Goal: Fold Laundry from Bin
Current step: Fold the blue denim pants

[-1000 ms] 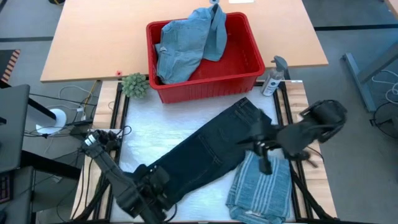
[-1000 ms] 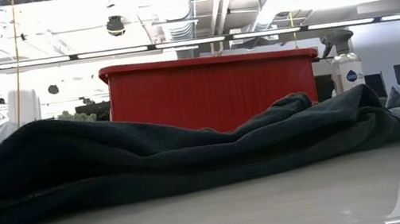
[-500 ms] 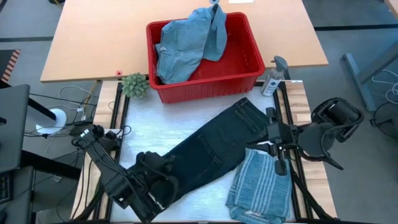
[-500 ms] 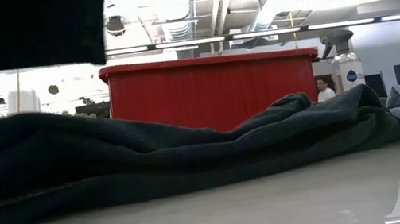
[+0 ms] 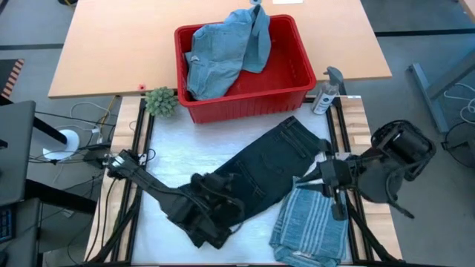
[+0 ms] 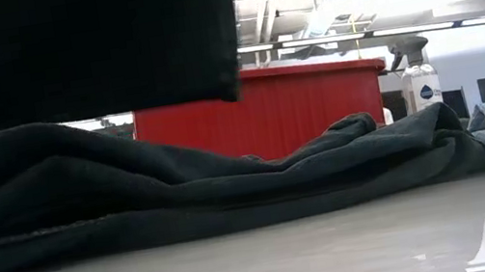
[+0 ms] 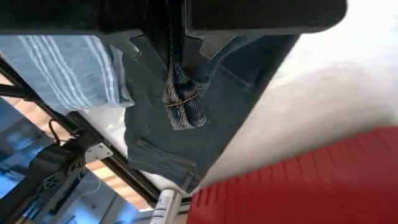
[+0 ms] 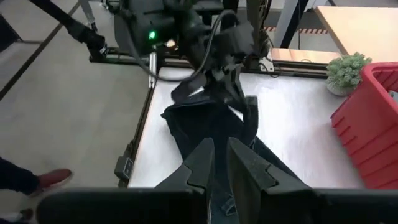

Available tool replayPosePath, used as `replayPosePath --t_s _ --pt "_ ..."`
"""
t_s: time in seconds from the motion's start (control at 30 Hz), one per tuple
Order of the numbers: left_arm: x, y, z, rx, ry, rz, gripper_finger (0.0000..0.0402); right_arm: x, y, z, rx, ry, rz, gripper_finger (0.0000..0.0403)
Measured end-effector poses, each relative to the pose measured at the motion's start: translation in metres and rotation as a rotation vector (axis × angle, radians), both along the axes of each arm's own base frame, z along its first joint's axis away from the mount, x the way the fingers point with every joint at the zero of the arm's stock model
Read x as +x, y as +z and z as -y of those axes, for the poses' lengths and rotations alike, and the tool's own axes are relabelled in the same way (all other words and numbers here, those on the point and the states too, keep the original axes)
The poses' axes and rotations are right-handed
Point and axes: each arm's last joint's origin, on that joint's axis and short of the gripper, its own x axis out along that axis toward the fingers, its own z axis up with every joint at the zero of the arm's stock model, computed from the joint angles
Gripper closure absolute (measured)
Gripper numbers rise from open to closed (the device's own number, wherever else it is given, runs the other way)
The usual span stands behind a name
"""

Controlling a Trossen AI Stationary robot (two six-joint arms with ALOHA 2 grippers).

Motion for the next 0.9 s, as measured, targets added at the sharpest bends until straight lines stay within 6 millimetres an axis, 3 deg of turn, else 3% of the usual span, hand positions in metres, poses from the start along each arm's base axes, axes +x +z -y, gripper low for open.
replayPosePath --t_s 0.2,0.4,0.57,0.73,0.9 --pt "0.029 -0.042 0.002 0.097 0.066 -0.025 0.0401 0.006 -0.008 -0.01 -0.03 0.004 -0.019 0.0333" --pt "0.038 -0.046 -0.01 0.228 0.142 0.049 0.0401 0.009 -0.01 -0.013 -0.026 -0.009 -0.024 0.0333" --pt "0.052 -0.056 -0.016 0.226 0.152 0.037 0.0401 0.012 -0.013 -0.018 -0.004 -0.021 -0.036 0.0333" --pt "0.078 -0.109 -0.003 0.171 0.123 -0.019 0.0401 0.01 -0.016 -0.027 -0.01 0.005 -0.044 0.0333" --pt "0.087 -0.147 0.008 -0.017 0.102 -0.095 0.0401 0.005 -0.017 -0.035 0.002 0.032 -0.048 0.0333"
